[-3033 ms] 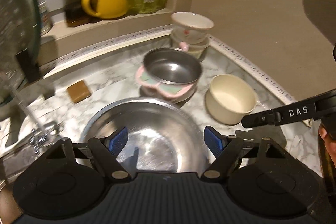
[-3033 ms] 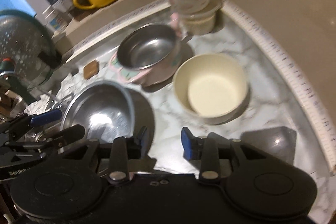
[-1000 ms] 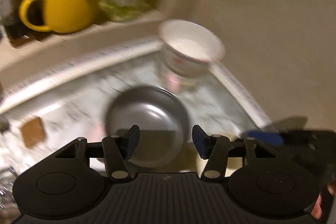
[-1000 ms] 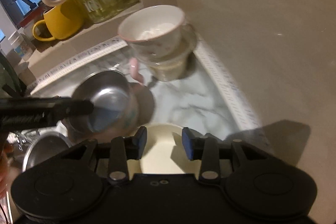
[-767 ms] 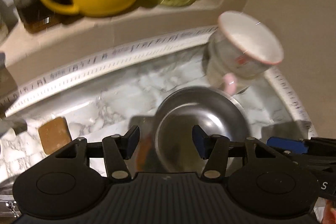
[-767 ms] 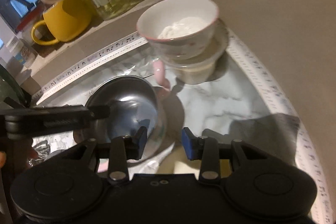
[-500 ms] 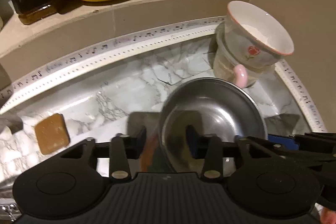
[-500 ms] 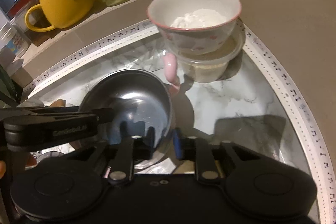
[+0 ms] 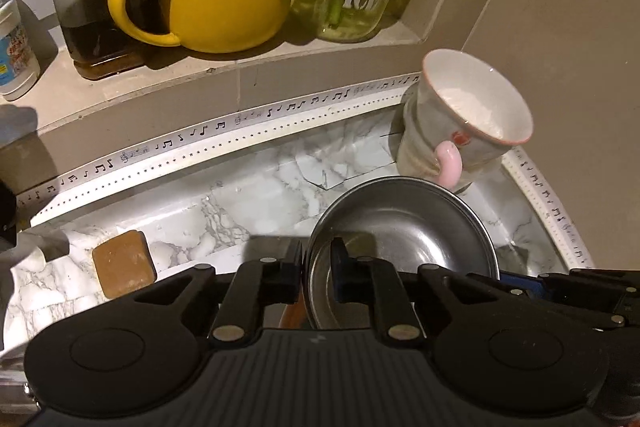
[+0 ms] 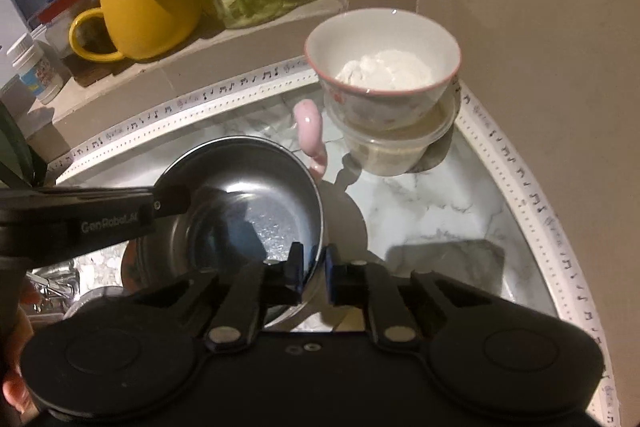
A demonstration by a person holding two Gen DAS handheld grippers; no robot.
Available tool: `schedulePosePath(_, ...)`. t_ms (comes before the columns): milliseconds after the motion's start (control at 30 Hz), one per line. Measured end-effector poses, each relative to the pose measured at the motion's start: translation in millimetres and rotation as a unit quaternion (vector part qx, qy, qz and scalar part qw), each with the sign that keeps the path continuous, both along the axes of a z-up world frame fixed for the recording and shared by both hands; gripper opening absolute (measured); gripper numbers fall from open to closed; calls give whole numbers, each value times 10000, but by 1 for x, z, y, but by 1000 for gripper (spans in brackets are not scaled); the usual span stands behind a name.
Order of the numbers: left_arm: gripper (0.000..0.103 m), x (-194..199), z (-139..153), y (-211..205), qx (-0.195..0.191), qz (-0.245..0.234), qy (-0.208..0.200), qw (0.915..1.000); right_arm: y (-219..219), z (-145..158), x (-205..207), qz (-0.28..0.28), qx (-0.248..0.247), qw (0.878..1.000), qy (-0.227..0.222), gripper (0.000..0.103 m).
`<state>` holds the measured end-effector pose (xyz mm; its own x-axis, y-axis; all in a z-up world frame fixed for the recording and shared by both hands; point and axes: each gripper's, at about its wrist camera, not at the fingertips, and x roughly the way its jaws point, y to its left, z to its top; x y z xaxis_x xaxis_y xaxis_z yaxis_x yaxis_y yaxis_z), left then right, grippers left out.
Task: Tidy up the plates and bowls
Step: 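Carry the pot with both grippers and lower it into the steel basin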
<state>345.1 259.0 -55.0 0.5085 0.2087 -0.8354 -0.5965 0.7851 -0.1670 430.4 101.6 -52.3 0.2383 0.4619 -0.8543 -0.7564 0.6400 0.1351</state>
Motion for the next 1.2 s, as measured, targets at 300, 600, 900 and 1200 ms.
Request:
schedulePosePath(300,14,-31,30,-14,81,-47,-117,9999,-17,29,-13,90,320,9994,115,11)
schedulePosePath(600,14,-87,48,-23,169,127,20,9998,-20,44,-62,575,356,9976,136,11)
schedulePosePath(900,14,-140,24,-34,-42,231,426,9988,-20,23,-108,1078,38,9936,345,11)
schedulePosePath(1200,14,-156,-2,-43,-149,153,731,9971,-24,-3,-127,1180,-254,9915,488,11)
